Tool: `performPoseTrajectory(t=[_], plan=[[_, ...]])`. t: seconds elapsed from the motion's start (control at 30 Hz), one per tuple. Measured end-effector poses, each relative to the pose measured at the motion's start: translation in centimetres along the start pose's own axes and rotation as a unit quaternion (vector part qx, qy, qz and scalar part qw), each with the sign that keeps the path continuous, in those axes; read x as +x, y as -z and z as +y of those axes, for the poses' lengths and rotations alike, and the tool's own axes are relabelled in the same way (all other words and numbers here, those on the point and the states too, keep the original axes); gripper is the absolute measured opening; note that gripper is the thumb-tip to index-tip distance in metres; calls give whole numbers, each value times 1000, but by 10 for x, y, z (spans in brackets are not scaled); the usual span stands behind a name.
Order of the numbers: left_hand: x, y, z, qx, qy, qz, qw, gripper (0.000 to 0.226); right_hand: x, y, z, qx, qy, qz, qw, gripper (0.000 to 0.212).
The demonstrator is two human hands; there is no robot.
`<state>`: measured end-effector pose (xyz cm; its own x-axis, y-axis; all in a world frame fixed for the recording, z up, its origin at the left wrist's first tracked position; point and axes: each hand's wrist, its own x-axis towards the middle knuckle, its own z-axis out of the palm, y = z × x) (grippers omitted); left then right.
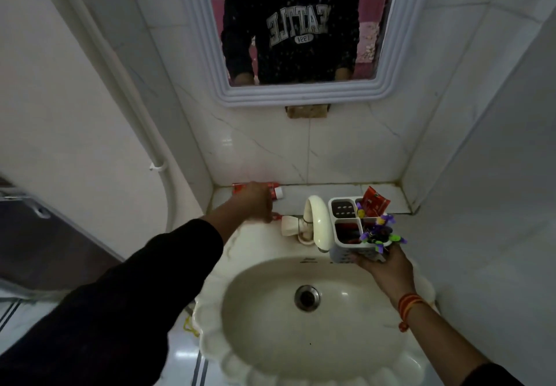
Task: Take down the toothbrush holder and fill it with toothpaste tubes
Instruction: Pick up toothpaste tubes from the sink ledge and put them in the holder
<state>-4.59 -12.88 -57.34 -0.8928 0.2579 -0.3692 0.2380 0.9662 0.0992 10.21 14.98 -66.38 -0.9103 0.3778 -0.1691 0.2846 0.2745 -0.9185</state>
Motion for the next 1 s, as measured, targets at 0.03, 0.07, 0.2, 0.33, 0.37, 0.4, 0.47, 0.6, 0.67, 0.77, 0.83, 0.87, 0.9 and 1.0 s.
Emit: performPoseTrajectory(t=[0.03, 0.07, 0.2, 0.33, 0.37, 0.4, 0.47, 0.6, 0.67, 0.77, 0.83, 0.87, 0.9, 1.0], plan=[[-4, 18, 5, -7, -6, 14, 1000, 45, 0, 0, 0, 3, 1, -1, 1000, 56], [-9, 37, 11, -18, -9, 28, 999, 51, -1, 0, 1, 5, 1, -2, 1000, 56], [-25, 97, 49, -81, -67, 95, 990, 51, -4, 2, -5, 14, -1, -4, 1000, 50], [-33, 121, 105, -56, -142, 95, 984, 29, -3, 2, -6, 13, -10, -6, 1000, 50], [-34, 120, 119, -45, -156, 82, 983, 28, -2, 2, -5, 10, -10, -4, 1000, 52], [-34, 117, 133, -30, -166, 64, 984, 28, -2, 3, -6, 7, -9, -1, 1000, 54], [-33, 102, 156, 21, -181, 37, 983, 33, -4, 4, -7, 9, -3, 2, 1000, 55], [-24, 62, 180, 106, -197, 8, 975, 39, -6, 2, -4, 9, 0, -2, 1000, 58], [-18, 56, 179, 87, -201, -8, 976, 31, -4, 1, -2, 9, 1, -1, 1000, 57], [-8, 70, 165, -45, -169, -33, 984, 23, -1, 1, 0, 5, 1, 0, 1000, 57], [3, 76, 143, -98, -155, 16, 983, 19, 1, 0, 3, 3, 0, 0, 1000, 58], [11, 75, 129, -99, -143, 51, 983, 18, 2, 0, 4, 3, 2, -1, 1000, 58], [20, 70, 114, -87, -125, 83, 985, 17, 3, -1, 4, -1, -2, 0, 1000, 57], [42, 45, 68, -37, -45, 87, 995, 23, 5, -1, 8, 7, -11, -9, 1000, 61]])
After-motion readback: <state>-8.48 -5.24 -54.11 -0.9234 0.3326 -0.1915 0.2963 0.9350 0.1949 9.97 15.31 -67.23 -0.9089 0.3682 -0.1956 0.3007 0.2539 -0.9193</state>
